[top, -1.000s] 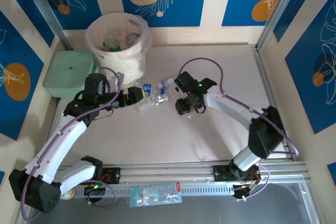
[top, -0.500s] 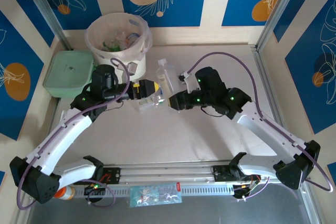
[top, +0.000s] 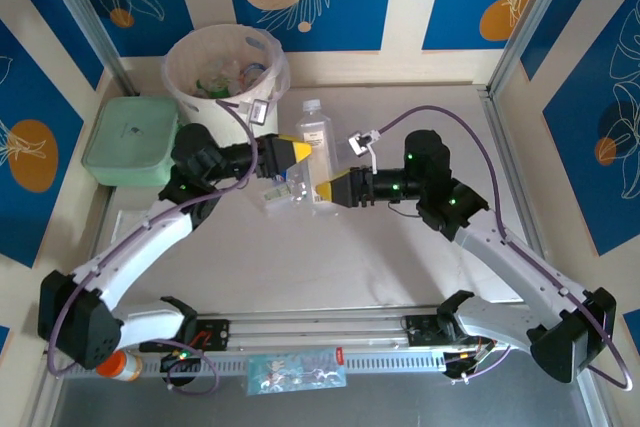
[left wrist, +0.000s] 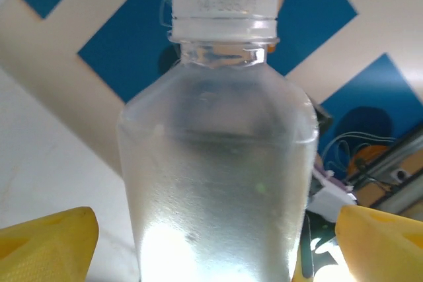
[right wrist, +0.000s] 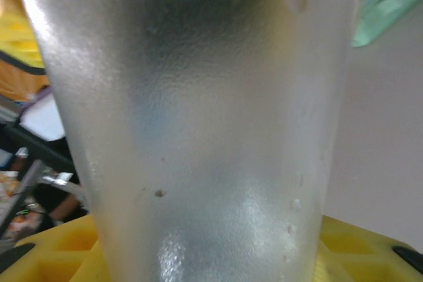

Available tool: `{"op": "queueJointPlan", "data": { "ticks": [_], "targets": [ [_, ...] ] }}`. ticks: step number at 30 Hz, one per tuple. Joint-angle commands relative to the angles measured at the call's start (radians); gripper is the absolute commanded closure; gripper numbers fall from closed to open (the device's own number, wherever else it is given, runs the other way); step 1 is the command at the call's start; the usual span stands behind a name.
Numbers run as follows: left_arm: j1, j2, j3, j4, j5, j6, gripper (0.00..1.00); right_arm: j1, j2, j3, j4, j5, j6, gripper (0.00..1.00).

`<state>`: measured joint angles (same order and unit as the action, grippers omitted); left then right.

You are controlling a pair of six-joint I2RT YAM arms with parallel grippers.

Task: Put the plastic bottles in the bin

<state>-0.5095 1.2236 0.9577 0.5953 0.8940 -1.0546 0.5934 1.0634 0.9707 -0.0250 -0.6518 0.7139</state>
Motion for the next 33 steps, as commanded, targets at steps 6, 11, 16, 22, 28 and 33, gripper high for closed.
{"op": "queueJointPlan", "data": {
  "ticks": [6,11,16,22,28,33],
  "targets": [
    [-0.026,0.077,0.026,0.425,0.118,-0.237,0.16,0.005,0.017,0.017,0.15,-0.188,0.105,0.49],
    [-0.054,0.028,0.056,0.162,0.12,-0.023,0.23,-0.012,0.017,0.016,0.127,-0.156,0.108,0.49],
    [-0.06,-0.041,0.077,-0.102,0.068,0.197,0.37,-0.026,0.006,0.021,0.074,-0.105,0.083,0.5],
    [-0.077,-0.04,0.087,-0.101,0.063,0.204,0.48,-0.014,0.01,0.026,0.053,-0.095,0.058,0.5],
    [-0.089,-0.027,0.098,-0.077,0.058,0.196,0.54,-0.014,0.0,0.023,0.035,-0.077,0.05,0.25],
    [-0.048,-0.024,0.168,-0.193,-0.008,0.253,0.54,-0.028,-0.061,0.036,-0.055,0.003,0.004,0.09]
  ]
}}
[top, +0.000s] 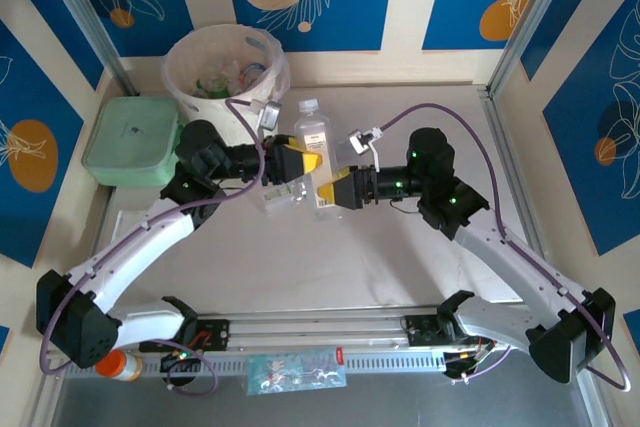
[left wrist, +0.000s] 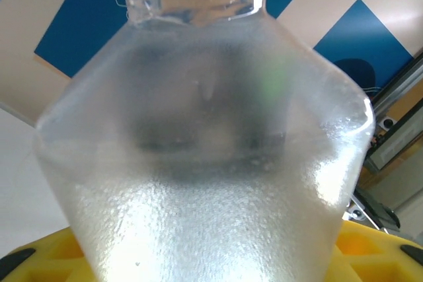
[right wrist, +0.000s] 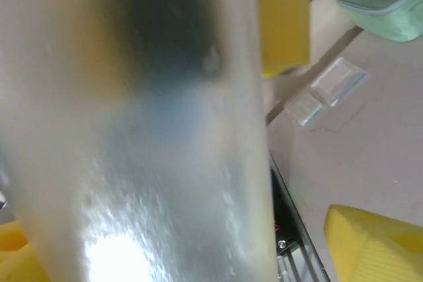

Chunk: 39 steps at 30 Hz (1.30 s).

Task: Put the plastic bottles in the bin

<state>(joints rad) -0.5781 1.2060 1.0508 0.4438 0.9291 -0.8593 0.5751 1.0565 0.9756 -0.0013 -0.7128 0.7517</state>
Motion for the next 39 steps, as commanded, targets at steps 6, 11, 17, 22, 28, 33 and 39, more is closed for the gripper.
{"op": "queueJointPlan", "data": {
  "ticks": [6,11,17,22,28,33,39],
  "targets": [
    [0.145,0.042,0.324,-0.413,-0.239,0.259,0.63,-0.079,-0.152,0.029,-0.175,0.146,-0.069,0.08],
    [0.215,0.159,0.632,-0.754,-0.518,0.474,0.64,-0.136,-0.195,0.013,-0.213,0.158,-0.07,0.1],
    [0.258,0.365,0.978,-1.021,-0.937,0.57,0.65,-0.147,-0.197,0.027,-0.271,0.16,-0.087,0.1],
    [0.381,0.482,1.05,-1.067,-0.926,0.37,0.63,-0.152,-0.216,0.022,-0.314,0.172,-0.106,0.11],
    [0.474,0.567,1.05,-1.032,-0.865,0.164,0.67,-0.15,-0.219,0.002,-0.322,0.162,-0.101,0.11],
    [0.495,0.612,1.05,-1.093,-0.876,0.067,0.67,-0.15,-0.215,-0.011,-0.32,0.174,-0.103,0.11],
    [0.492,0.659,1.046,-1.219,-0.939,-0.008,0.64,-0.149,-0.185,-0.006,-0.319,0.181,-0.127,0.11]
  ]
}}
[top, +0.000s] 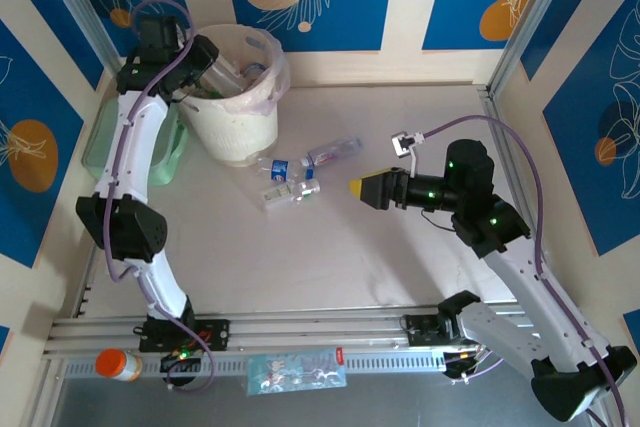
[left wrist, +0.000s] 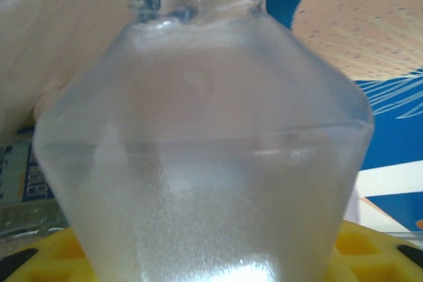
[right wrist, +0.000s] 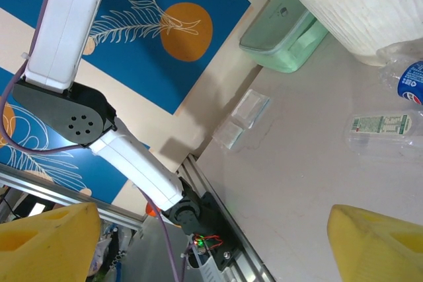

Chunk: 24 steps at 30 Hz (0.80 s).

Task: Put the plastic bottles in the bin

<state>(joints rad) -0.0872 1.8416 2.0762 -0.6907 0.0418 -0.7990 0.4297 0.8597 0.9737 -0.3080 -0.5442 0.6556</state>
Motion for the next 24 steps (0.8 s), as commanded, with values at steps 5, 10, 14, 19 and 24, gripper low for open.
{"op": "queueJointPlan", "data": {
  "ticks": [5,10,14,19,24],
  "targets": [
    [0.0,0.03,-0.005,-0.119,-0.133,-0.083,0.46,0.0,0.043,-0.014,0.002,0.012,-0.041,0.11],
    [0.001,0.041,0.024,-0.117,-0.104,-0.074,0.19,0.01,0.074,-0.03,0.015,0.015,-0.048,0.11],
    [0.002,0.004,0.025,-0.079,-0.096,-0.059,0.06,0.017,0.078,-0.03,0.009,0.036,-0.057,0.11],
    [0.001,-0.054,0.037,-0.041,-0.1,-0.044,0.03,0.017,0.075,-0.026,-0.002,0.055,-0.065,0.11],
    [0.002,-0.135,0.027,-0.024,-0.103,0.019,0.06,0.017,0.079,-0.031,-0.021,0.092,-0.064,0.11]
  ]
}}
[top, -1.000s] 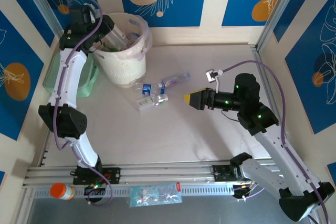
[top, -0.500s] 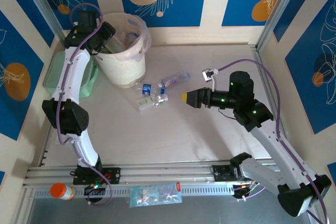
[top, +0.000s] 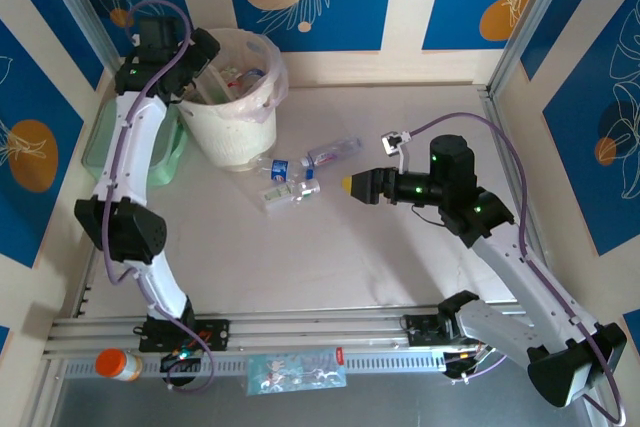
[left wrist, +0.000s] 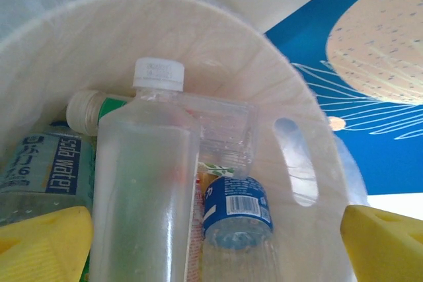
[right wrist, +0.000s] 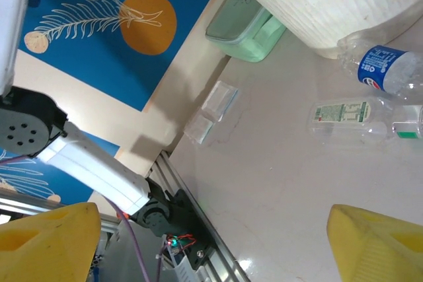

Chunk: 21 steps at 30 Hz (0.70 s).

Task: Put the plastic bottles in the bin

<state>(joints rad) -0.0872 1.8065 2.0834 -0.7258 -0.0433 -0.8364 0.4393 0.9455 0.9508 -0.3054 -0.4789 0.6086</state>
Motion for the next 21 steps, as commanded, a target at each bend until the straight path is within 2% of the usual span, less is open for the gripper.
{"op": "queueJointPlan", "data": {
  "ticks": [1,4,6,11,16,19,21],
  "targets": [
    [0.0,-0.119,0.01,0.011,-0.015,0.063,0.07,0.009,-0.004,-0.007,-0.028,0.034,-0.013,0.11],
    [-0.001,-0.216,-0.102,0.07,0.04,0.094,0.06,0.009,0.015,0.005,-0.054,0.071,-0.003,0.12],
    [-0.018,-0.309,-0.215,0.11,0.033,0.1,0.04,0.012,0.036,0.017,-0.075,0.105,0.014,0.13],
    [-0.126,-0.538,-0.565,0.288,0.028,0.103,0.0,0.035,0.11,0.023,-0.086,0.181,0.086,0.18],
    [-0.257,-0.709,-0.812,0.345,0.051,0.151,0.0,0.036,0.229,0.013,-0.023,0.188,0.253,0.24],
    [-0.277,-0.804,-0.938,0.358,0.123,0.183,0.01,0.05,0.295,0.02,-0.027,0.263,0.405,0.26],
    [-0.276,-0.862,-1.009,0.351,0.181,0.199,0.01,0.06,0.334,-0.011,0.043,0.278,0.522,0.27]
  ]
}}
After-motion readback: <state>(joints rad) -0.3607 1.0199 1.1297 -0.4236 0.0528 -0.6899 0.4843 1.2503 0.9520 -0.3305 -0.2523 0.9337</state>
